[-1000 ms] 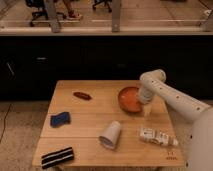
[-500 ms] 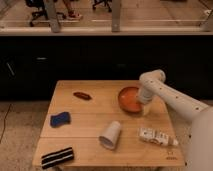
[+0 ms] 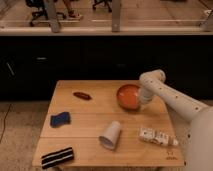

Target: Pick up the ceramic bowl

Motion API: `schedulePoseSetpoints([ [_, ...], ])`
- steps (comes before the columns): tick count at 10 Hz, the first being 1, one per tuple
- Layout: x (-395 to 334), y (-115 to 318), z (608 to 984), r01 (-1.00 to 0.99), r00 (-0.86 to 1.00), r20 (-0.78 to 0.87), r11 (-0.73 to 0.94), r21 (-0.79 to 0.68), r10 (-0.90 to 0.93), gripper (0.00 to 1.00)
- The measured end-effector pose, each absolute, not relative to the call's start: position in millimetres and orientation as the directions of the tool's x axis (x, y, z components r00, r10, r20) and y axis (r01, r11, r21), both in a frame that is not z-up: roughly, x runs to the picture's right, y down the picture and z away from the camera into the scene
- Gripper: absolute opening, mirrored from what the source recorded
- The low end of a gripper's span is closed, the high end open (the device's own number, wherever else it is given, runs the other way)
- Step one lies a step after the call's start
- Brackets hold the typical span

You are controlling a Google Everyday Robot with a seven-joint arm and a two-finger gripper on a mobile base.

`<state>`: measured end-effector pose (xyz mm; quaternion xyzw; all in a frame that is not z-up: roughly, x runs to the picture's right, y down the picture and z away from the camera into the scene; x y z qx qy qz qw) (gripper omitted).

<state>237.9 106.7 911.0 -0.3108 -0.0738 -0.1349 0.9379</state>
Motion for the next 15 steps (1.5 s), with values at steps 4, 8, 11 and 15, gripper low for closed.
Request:
schedulePoseSetpoints([
  [4, 232.7, 85.7, 893.7, 0.325, 0.944, 0.224, 0.788, -0.523, -0.24, 0.01],
  [8, 228.2, 69.4, 876.5, 0.357, 0.933, 0.236, 0.793, -0.494, -0.273, 0.01],
  [11, 224.1, 56.4, 869.1, 0.392, 0.919, 0.232, 0.792, -0.468, -0.318, 0.01],
  [15, 219.4, 49.9, 862.2, 0.429, 0.903, 0.23, 0.78, -0.457, -0.362, 0.01],
])
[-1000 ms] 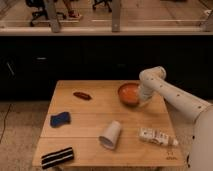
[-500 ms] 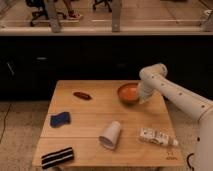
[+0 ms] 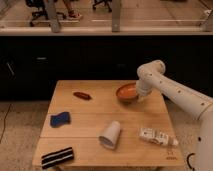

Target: Pick up the ceramic bowl

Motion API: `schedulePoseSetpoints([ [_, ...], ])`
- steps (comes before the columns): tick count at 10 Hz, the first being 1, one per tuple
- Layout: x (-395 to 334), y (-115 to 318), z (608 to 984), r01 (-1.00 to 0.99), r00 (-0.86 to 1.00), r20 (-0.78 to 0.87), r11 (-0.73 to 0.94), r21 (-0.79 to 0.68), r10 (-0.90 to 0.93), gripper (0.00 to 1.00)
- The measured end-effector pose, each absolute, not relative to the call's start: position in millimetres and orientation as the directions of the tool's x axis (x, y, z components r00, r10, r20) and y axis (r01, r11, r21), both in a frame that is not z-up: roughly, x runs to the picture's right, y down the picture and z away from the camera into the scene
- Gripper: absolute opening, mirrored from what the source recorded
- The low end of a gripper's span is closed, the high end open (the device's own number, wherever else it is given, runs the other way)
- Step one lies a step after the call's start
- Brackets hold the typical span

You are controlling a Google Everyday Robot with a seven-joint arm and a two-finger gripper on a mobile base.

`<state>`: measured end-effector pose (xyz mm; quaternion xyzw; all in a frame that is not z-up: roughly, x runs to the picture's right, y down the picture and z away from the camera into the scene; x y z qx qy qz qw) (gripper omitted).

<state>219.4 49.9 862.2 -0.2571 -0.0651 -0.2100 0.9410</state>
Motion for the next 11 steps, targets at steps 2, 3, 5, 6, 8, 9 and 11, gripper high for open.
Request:
schedulePoseSetpoints([
  [2, 212.2, 45.0, 861.2, 0.45, 0.893, 0.219, 0.77, -0.452, -0.393, 0.01],
  [3, 206.2, 42.5, 860.6, 0.462, 0.886, 0.219, 0.764, -0.45, -0.408, 0.01],
  [5, 204.5, 39.9, 858.5, 0.476, 0.879, 0.213, 0.757, -0.448, -0.427, 0.01],
  [6, 205.5, 39.3, 857.4, 0.483, 0.875, 0.209, 0.752, -0.447, -0.438, 0.01],
  [8, 196.2, 32.1, 854.0, 0.511, 0.858, 0.21, 0.74, -0.438, -0.468, 0.01],
  [9, 193.9, 28.9, 852.4, 0.517, 0.854, 0.211, 0.737, -0.435, -0.475, 0.01],
  [11, 194.0, 26.2, 849.8, 0.527, 0.848, 0.207, 0.732, -0.432, -0.488, 0.01],
])
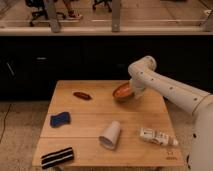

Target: Pick up the ceramic bowl

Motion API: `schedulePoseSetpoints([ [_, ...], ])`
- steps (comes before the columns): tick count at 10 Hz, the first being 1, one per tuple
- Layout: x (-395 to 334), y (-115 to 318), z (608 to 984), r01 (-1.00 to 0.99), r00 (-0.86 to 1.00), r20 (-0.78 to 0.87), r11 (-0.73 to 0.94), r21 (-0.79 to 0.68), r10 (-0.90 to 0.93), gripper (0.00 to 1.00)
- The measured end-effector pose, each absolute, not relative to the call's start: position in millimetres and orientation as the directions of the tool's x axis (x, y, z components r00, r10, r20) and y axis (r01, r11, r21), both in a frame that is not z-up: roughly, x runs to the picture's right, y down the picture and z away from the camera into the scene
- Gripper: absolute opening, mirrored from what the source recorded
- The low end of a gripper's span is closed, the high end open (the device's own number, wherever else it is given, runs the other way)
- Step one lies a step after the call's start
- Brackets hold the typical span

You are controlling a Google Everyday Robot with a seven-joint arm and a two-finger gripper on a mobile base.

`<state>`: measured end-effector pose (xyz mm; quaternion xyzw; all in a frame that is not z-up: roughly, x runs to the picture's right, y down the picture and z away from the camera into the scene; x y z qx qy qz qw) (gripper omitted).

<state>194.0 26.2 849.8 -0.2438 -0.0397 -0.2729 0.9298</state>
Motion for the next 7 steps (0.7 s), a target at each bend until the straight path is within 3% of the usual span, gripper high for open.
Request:
schedulePoseSetpoints([
  [7, 185.0, 12.1, 838.2, 0.583, 0.807, 0.198, 0.697, -0.417, -0.556, 0.01],
])
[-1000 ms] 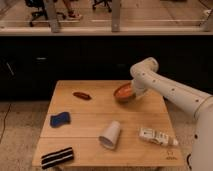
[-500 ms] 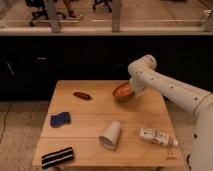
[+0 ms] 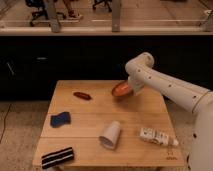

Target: Pick up the ceramic bowl

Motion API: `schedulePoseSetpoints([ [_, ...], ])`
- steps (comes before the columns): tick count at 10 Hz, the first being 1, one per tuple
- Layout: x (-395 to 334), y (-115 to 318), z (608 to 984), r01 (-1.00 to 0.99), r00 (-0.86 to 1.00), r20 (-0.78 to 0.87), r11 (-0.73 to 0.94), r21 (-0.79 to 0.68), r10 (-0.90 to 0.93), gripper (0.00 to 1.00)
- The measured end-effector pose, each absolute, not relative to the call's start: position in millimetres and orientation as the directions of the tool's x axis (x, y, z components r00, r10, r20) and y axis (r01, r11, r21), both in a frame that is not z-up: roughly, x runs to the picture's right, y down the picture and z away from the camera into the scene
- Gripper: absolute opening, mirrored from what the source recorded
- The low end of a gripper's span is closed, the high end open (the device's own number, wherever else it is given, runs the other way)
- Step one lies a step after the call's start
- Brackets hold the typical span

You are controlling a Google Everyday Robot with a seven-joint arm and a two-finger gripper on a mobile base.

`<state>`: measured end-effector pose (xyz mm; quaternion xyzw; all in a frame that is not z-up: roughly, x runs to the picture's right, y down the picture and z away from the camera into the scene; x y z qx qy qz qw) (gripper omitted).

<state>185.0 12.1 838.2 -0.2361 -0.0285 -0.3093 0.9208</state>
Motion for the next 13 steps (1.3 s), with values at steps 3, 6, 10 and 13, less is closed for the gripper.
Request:
schedulePoseSetpoints([
  [3, 180.7, 6.8, 833.8, 0.609, 0.786, 0.191, 0.681, -0.407, -0.588, 0.01],
  [6, 178.2, 0.0, 825.7, 0.631, 0.767, 0.184, 0.67, -0.392, -0.614, 0.01],
  [10, 174.8, -7.2, 815.1, 0.653, 0.748, 0.177, 0.659, -0.373, -0.64, 0.01],
  [13, 172.3, -11.9, 807.8, 0.669, 0.733, 0.172, 0.65, -0.361, -0.658, 0.01],
])
